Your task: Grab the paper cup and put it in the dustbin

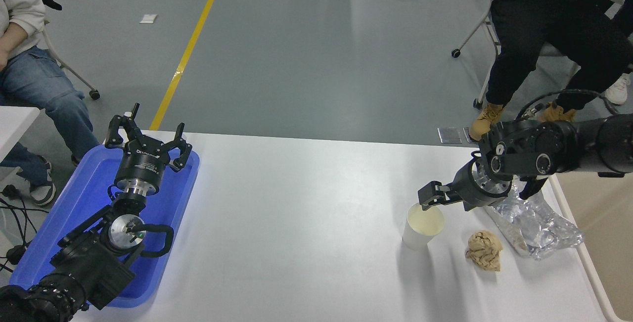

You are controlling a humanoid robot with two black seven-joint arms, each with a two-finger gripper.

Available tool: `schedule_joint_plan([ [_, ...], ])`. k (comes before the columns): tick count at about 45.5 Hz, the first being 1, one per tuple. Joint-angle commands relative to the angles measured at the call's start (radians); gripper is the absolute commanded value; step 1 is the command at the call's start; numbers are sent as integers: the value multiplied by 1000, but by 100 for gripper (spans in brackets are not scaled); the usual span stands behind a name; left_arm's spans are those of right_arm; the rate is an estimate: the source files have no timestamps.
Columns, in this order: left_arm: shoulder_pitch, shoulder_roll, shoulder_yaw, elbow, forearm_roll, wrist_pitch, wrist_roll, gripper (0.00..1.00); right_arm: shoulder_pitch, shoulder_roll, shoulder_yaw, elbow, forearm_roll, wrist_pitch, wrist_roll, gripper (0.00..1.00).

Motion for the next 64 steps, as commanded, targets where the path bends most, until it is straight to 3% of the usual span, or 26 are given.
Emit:
schedule_joint_plan([
  [1,0,0,0,0,0,0,0,100,-52,17,2,-25,-20,-29,5,88],
  [9,0,0,0,0,-1,0,0,100,-81,21,2,-54,-20,-38,6,85],
  [15,0,0,0,0,-1,0,0,100,-98,22,2,-58,-29,-53,10,61],
  [25,0,0,0,0,0,0,0,100,-101,22,2,-58,-51,-55,20,50],
  [45,0,0,0,0,-1,-1,0,100,-96,42,-1,-53,-78,-52,46,0],
  [64,-1,0,0,0,-1,0,0,100,-65,34,-4,-47,-77,-50,51,0],
])
